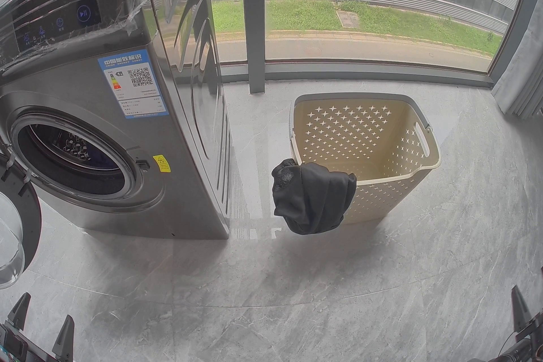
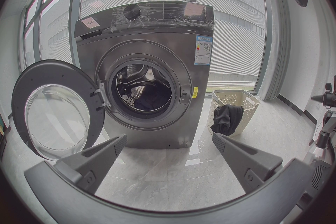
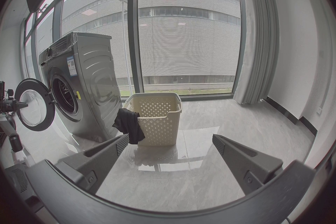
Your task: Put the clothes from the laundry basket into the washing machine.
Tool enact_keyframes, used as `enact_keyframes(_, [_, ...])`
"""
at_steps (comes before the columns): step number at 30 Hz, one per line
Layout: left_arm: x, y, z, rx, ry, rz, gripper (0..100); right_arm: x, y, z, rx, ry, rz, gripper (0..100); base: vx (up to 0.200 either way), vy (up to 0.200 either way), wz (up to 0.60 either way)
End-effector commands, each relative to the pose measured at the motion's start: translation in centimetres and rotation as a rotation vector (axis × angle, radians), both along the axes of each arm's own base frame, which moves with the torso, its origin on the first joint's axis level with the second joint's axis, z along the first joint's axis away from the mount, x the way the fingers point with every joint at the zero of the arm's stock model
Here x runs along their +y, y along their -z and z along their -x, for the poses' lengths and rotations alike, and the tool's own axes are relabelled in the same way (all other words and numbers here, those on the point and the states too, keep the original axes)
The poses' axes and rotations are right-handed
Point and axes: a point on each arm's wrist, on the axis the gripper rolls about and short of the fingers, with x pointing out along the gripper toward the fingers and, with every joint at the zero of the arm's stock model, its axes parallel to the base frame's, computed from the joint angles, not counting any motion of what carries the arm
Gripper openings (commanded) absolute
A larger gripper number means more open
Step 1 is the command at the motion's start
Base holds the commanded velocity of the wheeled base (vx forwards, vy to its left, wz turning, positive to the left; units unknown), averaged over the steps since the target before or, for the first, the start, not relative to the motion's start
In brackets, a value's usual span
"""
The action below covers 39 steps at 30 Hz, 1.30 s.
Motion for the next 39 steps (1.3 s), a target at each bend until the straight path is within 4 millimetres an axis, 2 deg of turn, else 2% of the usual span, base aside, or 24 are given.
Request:
enact_keyframes(1, [0.0, 0.5, 0.0, 0.002, 0.0, -0.003, 100, 0.0, -7.1, 0.4, -0.104, -0.036, 0.006, 100, 0.0, 0.0, 0.0])
enact_keyframes(3, [0.0, 0.5, 0.0, -0.001, -0.001, -0.005, 100, 0.0, -7.2, -1.1, -0.008, -0.066, 0.0, 100, 0.0, 0.0, 0.0])
enact_keyframes(7, [0.0, 0.5, 0.0, 0.001, 0.0, 0.0, 100, 0.3, -6.2, -4.0, 0.199, -0.177, 0.003, 100, 0.0, -0.2, 0.0])
enact_keyframes(10, [0.0, 0.5, 0.0, 0.001, -0.001, 0.001, 100, 1.1, -5.7, -6.3, 0.374, -0.314, -0.056, 100, 0.0, -0.2, 0.0])
enact_keyframes(12, [0.0, 0.5, 0.0, 0.001, -0.001, 0.001, 100, 1.2, -5.7, -6.5, 0.387, -0.325, -0.063, 100, 0.0, -0.2, 0.0])
enact_keyframes(13, [0.0, 0.5, 0.0, 0.001, -0.001, 0.001, 100, 1.9, -5.5, -8.5, 0.506, -0.369, -0.104, 100, 0.0, 0.0, 0.0])
enact_keyframes(15, [0.0, 0.5, 0.0, 0.001, -0.001, 0.001, 100, 2.2, -5.5, -9.2, 0.535, -0.376, -0.105, 100, 0.0, 0.0, 0.0])
enact_keyframes(16, [0.0, 0.5, 0.0, 0.001, -0.001, 0.001, 100, 2.8, -5.1, -10.8, 0.592, -0.409, -0.101, 100, 0.0, 0.0, 0.0])
enact_keyframes(17, [0.0, 0.5, 0.0, 0.001, 0.0, 0.001, 100, 2.8, -5.1, -10.9, 0.597, -0.413, -0.101, 100, 0.0, 0.0, 0.0])
enact_keyframes(18, [0.0, 0.5, 0.0, 0.001, 0.0, 0.001, 100, 3.3, -4.7, -12.1, 0.634, -0.428, -0.098, 100, 0.0, 0.0, 0.0])
enact_keyframes(19, [0.0, 0.5, 0.0, 0.001, 0.0, 0.001, 100, 3.3, -4.7, -12.1, 0.634, -0.428, -0.098, 100, 0.0, 0.0, 0.0])
enact_keyframes(20, [0.0, 0.5, 0.0, 0.001, 0.0, 0.001, 100, 4.0, -4.3, -14.4, 0.663, -0.428, -0.099, 100, 0.0, 0.0, 0.0])
enact_keyframes(24, [0.0, 0.5, 0.0, 0.001, 0.0, -0.003, 100, 6.0, -3.9, -17.4, 0.621, -0.495, -0.098, 100, 0.0, 0.0, 0.0])
enact_keyframes(28, [0.0, 0.5, 0.0, 0.001, 0.002, -0.005, 100, 8.4, -2.5, -19.4, 0.653, -0.538, -0.124, 100, 0.05, 0.0, 0.0])
enact_keyframes(33, [0.0, 0.5, 0.0, 0.001, 0.0, 0.001, 100, 9.7, -1.1, -21.5, 0.668, -0.5, -0.108, 100, 0.2, 0.0, 0.0])
enact_keyframes(39, [0.0, 0.5, 0.0, 0.001, 0.0, 0.003, 100, 11.9, 0.4, -24.5, 0.642, -0.521, -0.104, 100, 0.0, 0.0, 0.0])
